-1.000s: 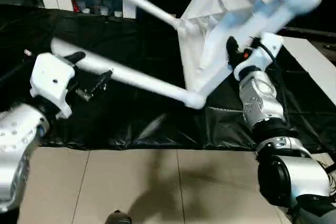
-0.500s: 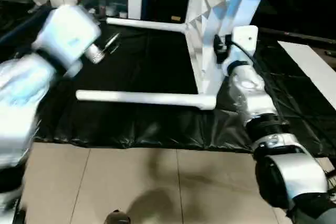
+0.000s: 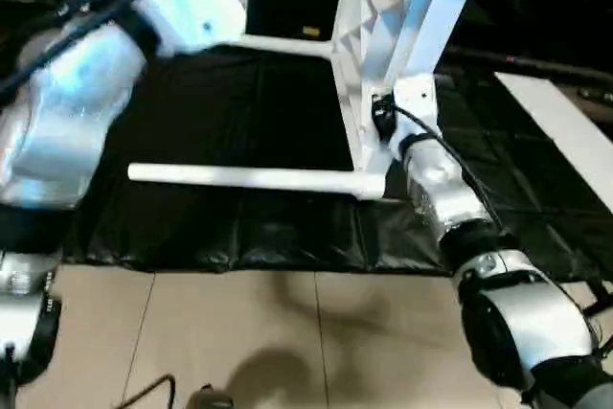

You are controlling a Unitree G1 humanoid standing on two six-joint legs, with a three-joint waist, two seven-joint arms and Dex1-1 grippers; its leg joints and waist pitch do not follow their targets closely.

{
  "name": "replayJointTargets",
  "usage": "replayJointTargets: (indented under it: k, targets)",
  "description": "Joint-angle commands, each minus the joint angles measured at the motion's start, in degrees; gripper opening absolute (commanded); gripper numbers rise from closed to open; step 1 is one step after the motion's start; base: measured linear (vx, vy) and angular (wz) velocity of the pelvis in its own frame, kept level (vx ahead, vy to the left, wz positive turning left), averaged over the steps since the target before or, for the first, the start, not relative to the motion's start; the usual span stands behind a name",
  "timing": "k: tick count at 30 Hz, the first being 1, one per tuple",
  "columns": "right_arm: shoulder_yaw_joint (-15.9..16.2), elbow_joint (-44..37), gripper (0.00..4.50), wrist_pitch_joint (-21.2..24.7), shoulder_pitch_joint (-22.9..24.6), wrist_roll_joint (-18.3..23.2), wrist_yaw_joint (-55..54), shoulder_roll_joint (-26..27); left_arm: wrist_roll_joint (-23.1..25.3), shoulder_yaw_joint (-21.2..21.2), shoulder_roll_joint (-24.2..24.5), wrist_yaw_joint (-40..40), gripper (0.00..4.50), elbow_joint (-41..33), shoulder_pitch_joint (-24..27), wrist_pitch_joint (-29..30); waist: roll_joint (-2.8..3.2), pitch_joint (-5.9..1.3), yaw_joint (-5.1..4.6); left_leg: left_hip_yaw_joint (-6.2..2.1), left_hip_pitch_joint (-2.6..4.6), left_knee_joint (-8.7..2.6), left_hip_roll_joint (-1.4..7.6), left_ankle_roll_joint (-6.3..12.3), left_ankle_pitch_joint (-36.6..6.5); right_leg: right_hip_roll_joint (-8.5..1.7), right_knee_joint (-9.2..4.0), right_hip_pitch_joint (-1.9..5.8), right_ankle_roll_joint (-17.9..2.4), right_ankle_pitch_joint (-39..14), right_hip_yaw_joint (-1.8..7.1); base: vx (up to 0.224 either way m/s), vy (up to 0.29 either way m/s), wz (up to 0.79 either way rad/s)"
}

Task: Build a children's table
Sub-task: Flip table

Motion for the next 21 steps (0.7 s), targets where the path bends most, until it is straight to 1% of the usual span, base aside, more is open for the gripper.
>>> replayJointTargets:
  k: [1,2,3,5,6,7,8,9,10,11,12,14,15,16,17,19,21]
  targets:
    - [-0.1,2.5,2.78,1.0,0.6,-0.7,0.3,-0.9,1.4,-1.5,-0.1,0.6,3.72,2.0,-1.6,-2.2,2.03,-3.60,-0.40,-0.24,2.30,-4.15,0.81,-8.15,-19.1,-2.25,-3.57,0.64,-6.4,-6.9,1.37,0.000,0.000,0.00]
    - [-0.2,2.9,2.78,0.8,0.6,-0.6,0.4,-0.8,2.2,-2.2,-0.1,1.1,3.72,4.2,-2.5,-3.4,2.09,-3.56,-0.34,-0.23,2.44,-4.16,0.79,-8.19,-19.9,-2.22,-3.74,0.45,-6.5,-7.2,1.35,0.000,0.000,0.00]
    - [-0.2,3.0,2.78,0.8,0.6,-0.6,0.4,-0.7,2.4,-2.3,-0.2,1.1,3.72,4.5,-2.7,-3.6,2.03,-3.54,-0.37,-0.21,2.43,-4.15,0.76,-8.17,-20.3,-2.23,-3.75,0.43,-6.5,-7.7,1.37,0.000,0.000,0.00]
    - [-0.2,3.6,2.78,0.7,0.6,-0.7,0.3,-0.7,3.3,-3.0,-0.4,1.9,3.72,6.8,-3.7,-4.5,2.12,-3.54,-0.26,-0.27,2.51,-4.20,0.84,-8.14,-20.8,-2.28,-3.76,0.36,-6.8,-7.8,1.38,0.000,0.000,0.00]
    - [-0.3,4.5,2.78,0.2,0.4,-0.7,0.2,-0.7,4.3,-3.5,-0.9,3.0,3.72,9.7,-5.1,-5.6,2.37,-3.58,-0.17,-0.26,2.59,-4.17,0.82,-8.11,-21.1,-2.27,-3.75,0.29,-6.8,-7.8,1.42,0.000,0.000,0.00]
    - [-0.3,4.7,2.78,0.1,0.3,-0.7,0.1,-0.7,4.8,-3.7,-1.0,3.6,3.72,10.6,-5.5,-5.6,2.43,-3.57,-0.20,-0.36,2.50,-4.26,0.83,-8.28,-21.4,-2.33,-3.73,0.41,-6.9,-8.0,1.40,0.000,0.000,0.00]
    - [-0.3,4.8,2.78,0.1,0.3,-0.7,0.1,-0.7,5.1,-3.7,-1.1,3.9,3.72,11.0,-5.8,-5.6,2.31,-3.60,-0.25,-0.33,2.48,-4.26,0.82,-8.24,-21.5,-2.30,-3.80,0.40,-6.9,-8.0,1.40,0.000,0.000,0.00]
    - [-0.3,5.5,2.78,-0.4,0.1,-0.6,0.1,-0.7,5.9,-3.9,-1.6,5.2,3.72,14.2,-7.4,-7.1,2.30,-3.58,-0.22,-0.37,2.50,-4.25,0.82,-8.20,-21.5,-2.32,-3.77,0.38,-7.1,-7.8,1.39,0.000,0.000,0.00]
    - [-0.4,5.8,2.44,-0.6,0.0,-0.6,0.2,-0.7,6.1,-3.9,-1.9,5.9,3.72,15.8,-8.3,-7.7,2.37,-3.55,-0.19,-0.41,2.54,-4.29,0.85,-8.23,-21.9,-2.41,-3.81,0.37,-7.2,-8.1,1.38,0.000,0.000,0.00]
    - [-0.4,5.9,2.44,-0.7,-0.1,-0.5,0.2,-0.8,6.1,-3.9,-2.2,6.1,3.72,16.7,-8.8,-8.1,2.33,-3.54,-0.19,-0.40,2.57,-4.29,0.84,-8.19,-22.2,-2.38,-3.90,0.32,-7.2,-8.4,1.39,0.000,0.000,0.00]
    - [-0.5,6.0,2.44,-0.9,-0.2,-0.5,0.3,-0.8,5.8,-3.7,-2.5,6.3,3.72,17.6,-9.2,-8.4,2.55,-3.56,-0.19,-0.44,2.63,-4.29,0.84,-8.19,-22.5,-2.41,-3.81,0.28,-7.4,-8.2,1.41,0.000,0.000,0.00]
    - [-0.5,6.2,2.38,-1.2,-0.4,-0.5,0.5,-0.8,5.7,-3.5,-2.7,6.6,3.72,18.5,-9.7,-8.9,2.30,-3.56,-0.16,-0.47,2.57,-4.32,0.92,-7.99,-22.4,-2.44,-3.79,0.41,-7.6,-7.7,1.37,0.000,0.000,0.00]
    - [-0.5,6.4,2.26,-1.4,-0.5,-0.5,0.6,-0.8,5.5,-3.4,-3.0,6.4,3.54,19.7,-10.2,-9.4,2.45,-3.57,-0.13,-0.42,2.60,-4.28,0.90,-7.87,-22.1,-2.44,-3.82,0.33,-7.8,-7.3,1.39,0.000,0.000,0.00]
    - [-0.5,6.4,2.25,-1.4,-0.5,-0.5,0.7,-0.8,5.4,-3.4,-3.1,6.3,3.37,19.9,-10.3,-9.5,2.48,-3.57,-0.13,-0.44,2.53,-4.28,0.90,-7.85,-21.9,-2.47,-3.76,0.42,-7.9,-7.0,1.40,0.000,0.000,0.00]
    - [-0.5,6.6,2.25,-1.6,-0.6,-0.5,0.7,-0.8,5.4,-3.4,-3.2,6.8,3.37,20.6,-10.6,-9.9,2.39,-3.59,-0.11,-0.40,2.44,-4.28,0.87,-7.75,-21.4,-2.46,-3.72,0.52,-7.9,-6.6,1.40,0.000,0.000,0.00]
    - [-0.5,7.1,2.23,-1.9,-0.8,-0.7,0.7,-0.8,4.7,-3.3,-3.9,6.6,3.34,21.8,-11.2,-10.6,2.43,-3.62,-0.08,-0.40,2.54,-4.26,0.92,-7.65,-21.2,-2.50,-3.69,0.47,-8.1,-6.4,1.39,0.000,0.000,0.00]
    - [-0.5,7.3,2.21,-2.1,-0.9,-0.8,0.7,-0.9,4.2,-3.3,-4.4,6.2,3.04,22.3,-11.4,-10.9,2.51,-3.52,-0.10,-0.40,2.55,-4.33,0.91,-7.68,-21.6,-2.44,-3.74,0.42,-8.2,-6.6,1.39,0.000,0.000,0.00]
